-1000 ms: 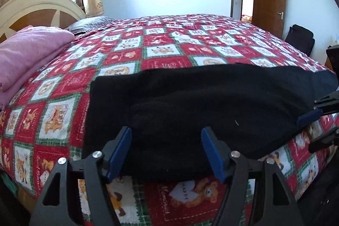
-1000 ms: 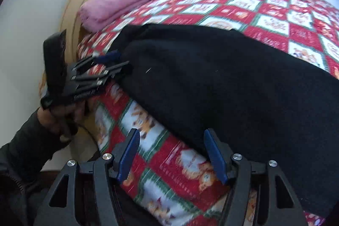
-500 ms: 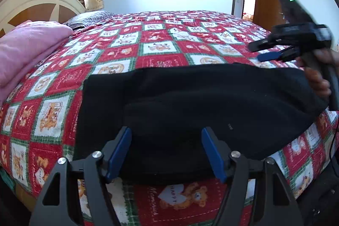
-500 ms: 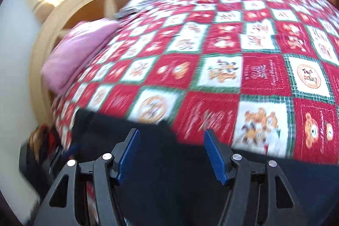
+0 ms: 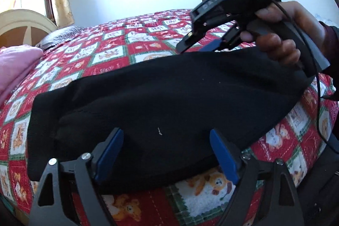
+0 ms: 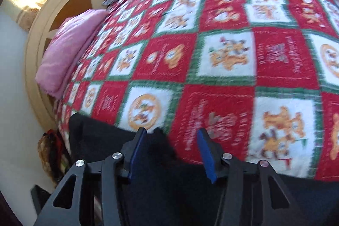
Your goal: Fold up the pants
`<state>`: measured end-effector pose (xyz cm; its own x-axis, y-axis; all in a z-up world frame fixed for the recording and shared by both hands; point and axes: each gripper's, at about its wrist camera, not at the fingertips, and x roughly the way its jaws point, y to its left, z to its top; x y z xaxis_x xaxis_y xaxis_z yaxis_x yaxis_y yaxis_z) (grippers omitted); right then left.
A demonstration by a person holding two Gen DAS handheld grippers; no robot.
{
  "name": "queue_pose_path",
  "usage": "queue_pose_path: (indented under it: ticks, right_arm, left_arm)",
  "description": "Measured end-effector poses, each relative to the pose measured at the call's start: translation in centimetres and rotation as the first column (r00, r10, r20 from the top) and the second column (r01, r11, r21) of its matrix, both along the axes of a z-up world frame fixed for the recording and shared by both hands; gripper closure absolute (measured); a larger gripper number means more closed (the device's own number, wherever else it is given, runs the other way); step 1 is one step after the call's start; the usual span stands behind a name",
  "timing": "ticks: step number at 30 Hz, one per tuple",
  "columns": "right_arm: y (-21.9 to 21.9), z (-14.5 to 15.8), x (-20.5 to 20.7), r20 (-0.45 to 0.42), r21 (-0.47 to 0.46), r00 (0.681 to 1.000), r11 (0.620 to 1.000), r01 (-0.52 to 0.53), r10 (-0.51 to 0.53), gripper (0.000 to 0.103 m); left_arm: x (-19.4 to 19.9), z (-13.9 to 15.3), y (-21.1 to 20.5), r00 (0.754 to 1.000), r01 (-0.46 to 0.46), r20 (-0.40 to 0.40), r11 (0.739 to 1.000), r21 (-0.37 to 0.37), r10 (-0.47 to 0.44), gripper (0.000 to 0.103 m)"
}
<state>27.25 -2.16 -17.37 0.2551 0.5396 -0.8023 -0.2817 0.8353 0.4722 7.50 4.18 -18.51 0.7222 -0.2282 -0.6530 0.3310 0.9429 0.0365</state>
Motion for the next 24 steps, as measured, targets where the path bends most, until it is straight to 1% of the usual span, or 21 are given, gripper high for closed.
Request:
queue_pose_path:
  ticks: [2,3,4,5,7,11,13,16,17,19,22,24]
  right_arm:
    - [0.8,-0.3,-0.1,-0.004,-0.033,1.0,0.999,-0.007,0.007,0.064]
    - [1.0,-0.4,0.1,-0.006,-0.036,1.0,0.999,-0.005,0.005,0.067]
    - [1.1,-0.5,0.2,-0.029,-0.003,1.0,1.0,-0.007,0.007,0.08]
    - [1.0,-0.5,0.3,-0.045,0.026,0.999,1.0,0.001,0.001,0.089]
    - [0.6,0.1,-0.1,-0.028,0.047,0.999,0.999,0.02,-0.019,0.095]
    - [-0.6,1.7,-1.0,0.023,0.107,0.997,0.992,0.074,-0.077,0.097]
    - [-0.9,1.6,-0.7,0.023,0.104,0.993,0.988,0.111,-0.114,0.097]
    - [-0.6,-0.1,0.4,-0.006,0.051,0.988,0.987,0.153,-0.153,0.098]
    - [-0.4,-0.8,0.7,-0.019,0.047,0.988,0.987,0.157,-0.156,0.098]
    - [-0.3,-1.2,0.8,-0.015,0.045,0.987,0.986,0.161,-0.161,0.098]
    - [-0.3,-0.6,0.5,0.002,0.031,0.991,0.99,0.137,-0.137,0.097]
    - [-0.5,0.2,0.1,0.033,0.028,0.992,0.992,0.12,-0.121,0.096]
  left_arm:
    - [-0.2,0.0,0.1,1.0,0.003,-0.01,1.0,-0.016,-0.003,0.015]
    - [-0.2,0.0,0.2,1.0,0.006,-0.008,1.0,-0.016,-0.006,0.015]
    - [-0.3,-0.1,0.1,1.0,0.007,-0.004,1.0,-0.013,-0.007,0.014]
    - [-0.4,-0.1,0.1,1.0,0.008,-0.002,1.0,-0.013,-0.008,0.014]
    - [-0.6,-0.1,0.2,1.0,0.005,-0.003,1.0,-0.015,-0.005,0.014]
    - [-0.7,-0.3,-0.1,1.0,0.002,0.011,1.0,-0.019,-0.001,0.012]
    - [-0.9,-0.4,-0.2,1.0,0.001,0.018,1.0,-0.015,-0.001,0.012]
    - [-0.9,-0.3,0.0,1.0,0.003,0.022,1.0,-0.022,-0.003,0.012]
    - [-0.9,-0.3,0.0,1.0,0.004,0.023,1.0,-0.021,-0.004,0.012]
    - [-0.8,-0.1,0.5,1.0,0.002,0.019,1.0,-0.031,-0.001,0.012]
    - [-0.9,0.1,0.8,1.0,0.0,0.015,0.999,-0.046,0.001,0.012]
    - [-0.8,0.2,1.2,1.0,-0.009,0.014,0.999,-0.046,0.01,0.012]
